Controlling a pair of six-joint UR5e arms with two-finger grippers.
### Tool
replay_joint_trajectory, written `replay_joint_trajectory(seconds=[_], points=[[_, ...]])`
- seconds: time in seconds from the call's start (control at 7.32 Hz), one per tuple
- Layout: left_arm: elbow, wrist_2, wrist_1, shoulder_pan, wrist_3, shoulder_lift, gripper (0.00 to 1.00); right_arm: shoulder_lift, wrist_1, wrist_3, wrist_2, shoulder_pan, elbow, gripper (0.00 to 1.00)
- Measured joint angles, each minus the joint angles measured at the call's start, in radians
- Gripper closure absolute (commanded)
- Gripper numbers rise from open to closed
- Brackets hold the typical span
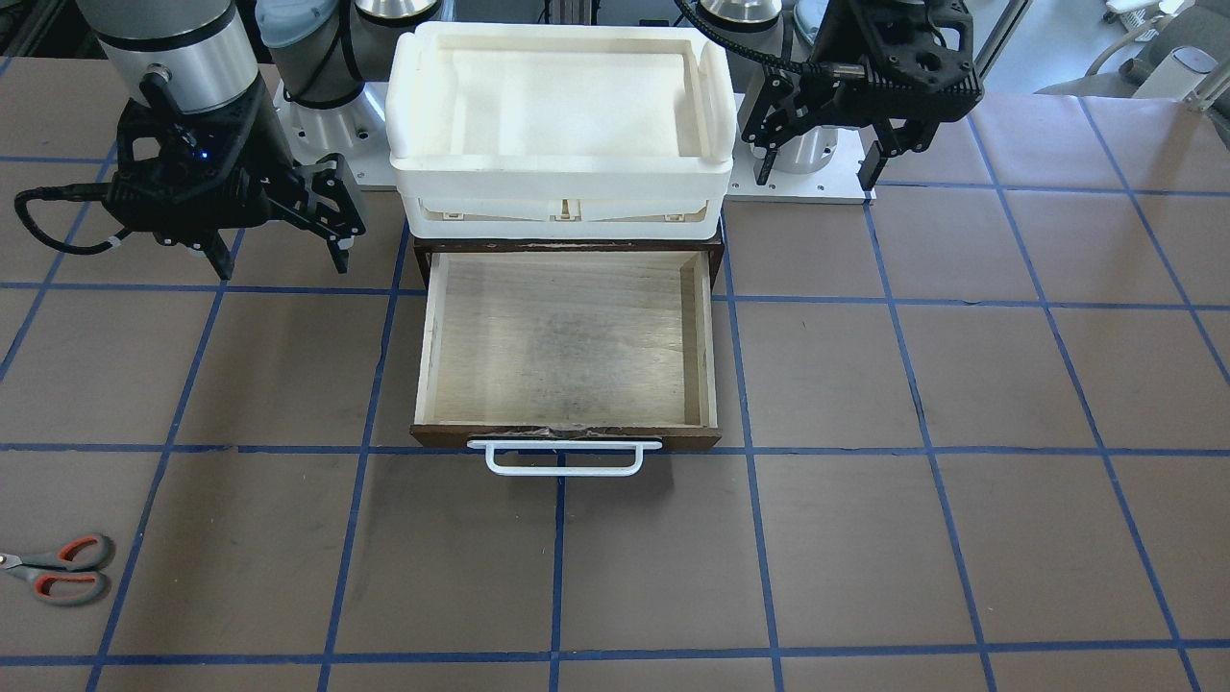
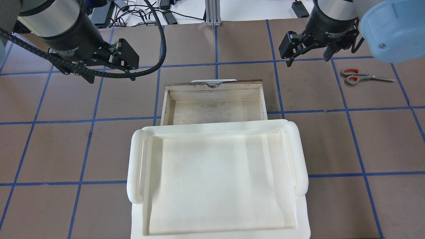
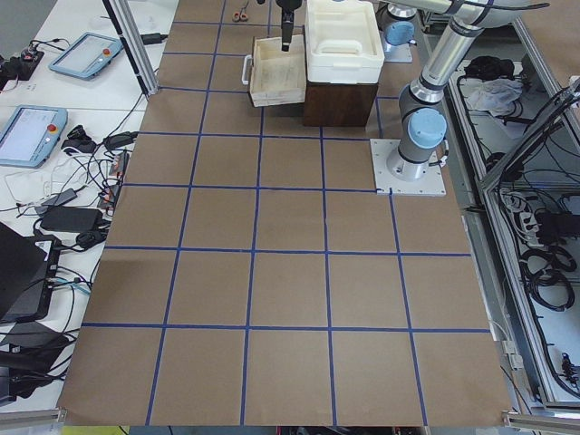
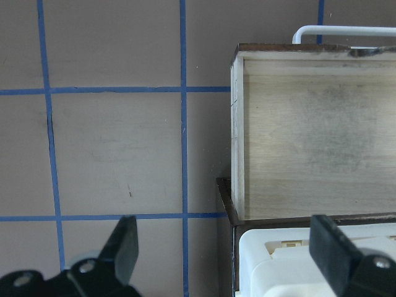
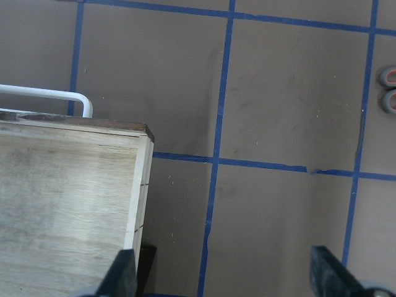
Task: Put scissors in drawer and close it
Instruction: 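Move the right gripper over the orange-and-grey scissors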
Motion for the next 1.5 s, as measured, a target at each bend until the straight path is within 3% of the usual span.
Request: replay_joint_trajectory(seconds=[0.68,1.09,1.5], points=[[0.0,0.0,-0.002,0.0,0.0,0.001,0.0,0.033,-0.024,-0.538,0.0,-0.141,0.0,0.0],[0.0,0.0,-0.004,0.0,0.0,0.002,0.0,0.115,-0.129,-0.784,-0.001,-0.238,0.001,0.0],[0.0,0.0,-0.005,0.0,0.0,0.002,0.0,0.209,-0.153,-1.149,0.0,-0.336,-0.001,0.0]])
